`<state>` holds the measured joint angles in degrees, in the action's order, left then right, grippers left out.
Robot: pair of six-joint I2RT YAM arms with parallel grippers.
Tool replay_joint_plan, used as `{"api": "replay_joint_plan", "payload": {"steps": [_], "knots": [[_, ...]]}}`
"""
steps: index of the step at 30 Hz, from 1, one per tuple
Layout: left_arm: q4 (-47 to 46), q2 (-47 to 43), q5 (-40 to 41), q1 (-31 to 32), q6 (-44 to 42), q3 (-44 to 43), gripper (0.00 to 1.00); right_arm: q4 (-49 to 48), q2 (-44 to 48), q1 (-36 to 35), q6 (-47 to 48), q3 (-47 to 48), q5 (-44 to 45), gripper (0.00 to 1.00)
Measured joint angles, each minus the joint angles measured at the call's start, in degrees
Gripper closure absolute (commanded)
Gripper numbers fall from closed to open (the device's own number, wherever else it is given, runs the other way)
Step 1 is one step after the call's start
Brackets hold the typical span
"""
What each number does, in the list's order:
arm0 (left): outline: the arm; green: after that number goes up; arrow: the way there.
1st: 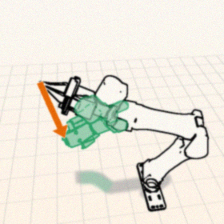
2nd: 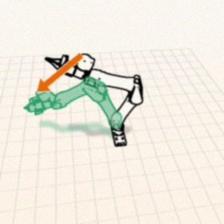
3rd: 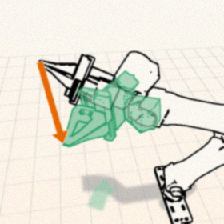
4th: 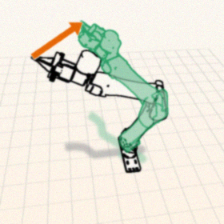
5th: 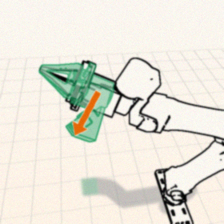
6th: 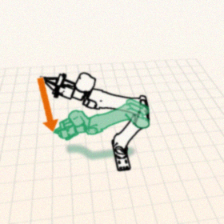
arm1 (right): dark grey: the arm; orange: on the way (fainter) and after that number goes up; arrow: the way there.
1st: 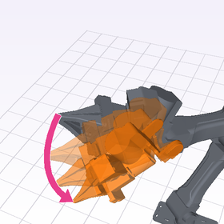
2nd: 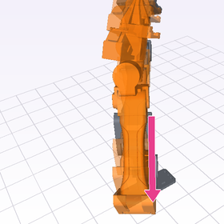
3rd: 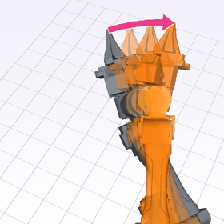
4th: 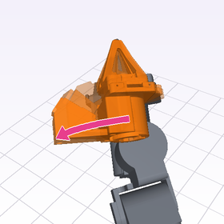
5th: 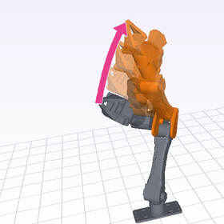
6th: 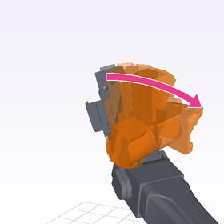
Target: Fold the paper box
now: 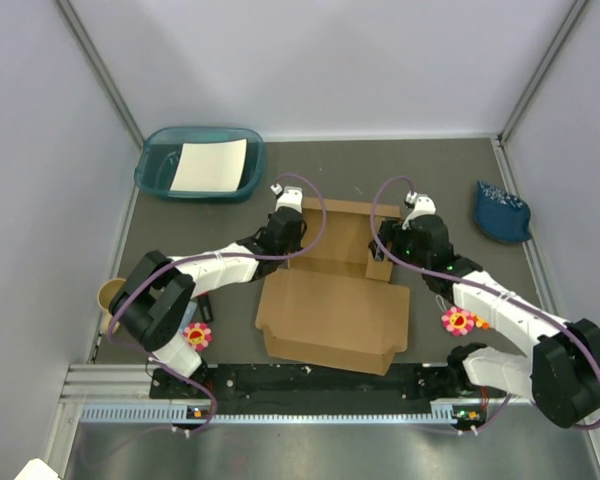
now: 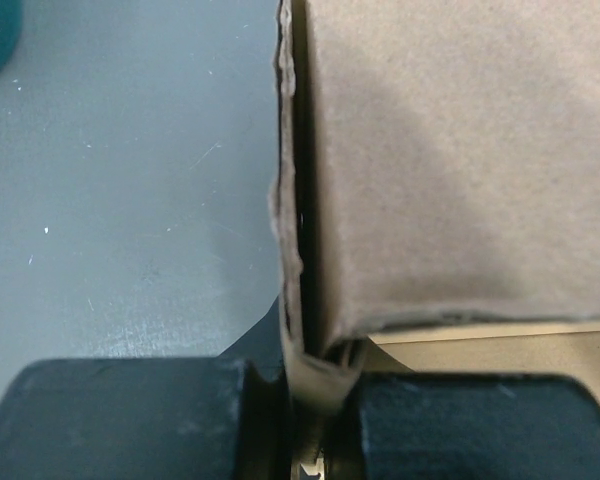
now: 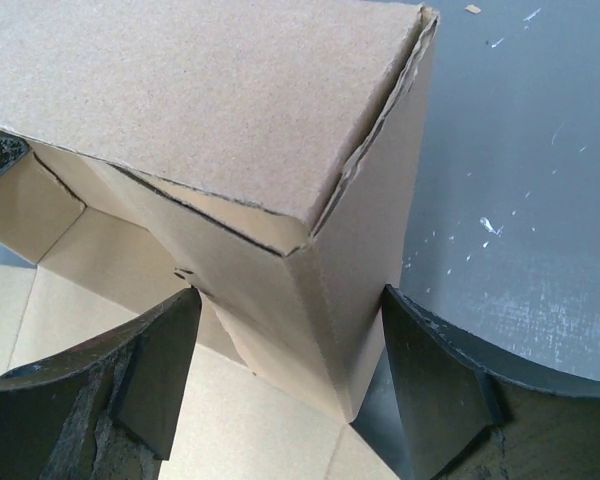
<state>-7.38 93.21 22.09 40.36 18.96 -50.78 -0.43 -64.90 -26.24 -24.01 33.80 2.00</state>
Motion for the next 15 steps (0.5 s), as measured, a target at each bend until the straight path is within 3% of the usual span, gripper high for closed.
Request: {"api": "replay_joint_plan", "payload": {"steps": [15], "knots": [[1.7, 0.2, -0.5, 0.0, 0.8, -0.9, 1.0, 7.4, 9.2, -0.9, 0.6, 0.0, -1.7, 0.28]]}}
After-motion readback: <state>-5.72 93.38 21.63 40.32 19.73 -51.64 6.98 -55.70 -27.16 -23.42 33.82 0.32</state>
